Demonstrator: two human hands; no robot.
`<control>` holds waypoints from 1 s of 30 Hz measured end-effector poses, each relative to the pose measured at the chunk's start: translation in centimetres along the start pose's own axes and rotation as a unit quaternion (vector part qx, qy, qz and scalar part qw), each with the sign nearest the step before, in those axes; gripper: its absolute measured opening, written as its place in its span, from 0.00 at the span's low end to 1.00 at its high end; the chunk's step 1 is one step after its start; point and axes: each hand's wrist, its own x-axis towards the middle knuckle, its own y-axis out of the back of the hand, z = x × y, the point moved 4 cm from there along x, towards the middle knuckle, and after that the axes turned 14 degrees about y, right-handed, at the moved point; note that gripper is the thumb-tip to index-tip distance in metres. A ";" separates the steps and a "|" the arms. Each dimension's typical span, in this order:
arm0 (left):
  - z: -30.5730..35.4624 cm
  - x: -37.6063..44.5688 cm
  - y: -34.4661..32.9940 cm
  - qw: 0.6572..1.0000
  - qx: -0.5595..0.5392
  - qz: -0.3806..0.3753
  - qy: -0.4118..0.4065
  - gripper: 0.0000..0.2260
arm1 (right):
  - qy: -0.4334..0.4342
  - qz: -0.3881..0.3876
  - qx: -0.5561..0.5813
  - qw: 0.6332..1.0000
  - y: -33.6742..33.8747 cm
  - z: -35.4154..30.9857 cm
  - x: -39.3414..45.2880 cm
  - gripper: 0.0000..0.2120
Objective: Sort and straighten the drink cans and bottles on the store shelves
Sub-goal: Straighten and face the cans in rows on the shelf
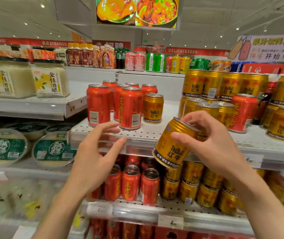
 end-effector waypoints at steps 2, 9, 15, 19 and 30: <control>-0.5 -2.2 -2.5 0.998 -0.037 -0.011 0.045 0.13 | -0.010 -0.008 0.011 1.000 1.9 1.2 -1.8 0.22; 1.6 -7.7 -11.7 0.988 -0.093 -0.027 0.122 0.12 | -0.030 -0.018 0.006 0.999 9.7 5.8 -6.2 0.24; 5.9 -8.7 -16.2 0.991 -0.086 -0.022 0.098 0.11 | -0.012 -0.010 -0.007 1.000 15.4 8.4 -7.5 0.27; 8.2 -8.6 -18.2 0.996 -0.056 -0.022 0.064 0.12 | 0.004 -0.001 -0.010 1.000 18.4 9.2 -7.2 0.25; 11.6 -4.7 -20.2 0.992 0.083 0.060 -0.071 0.18 | 0.066 0.004 -0.101 0.993 20.2 10.0 -0.9 0.19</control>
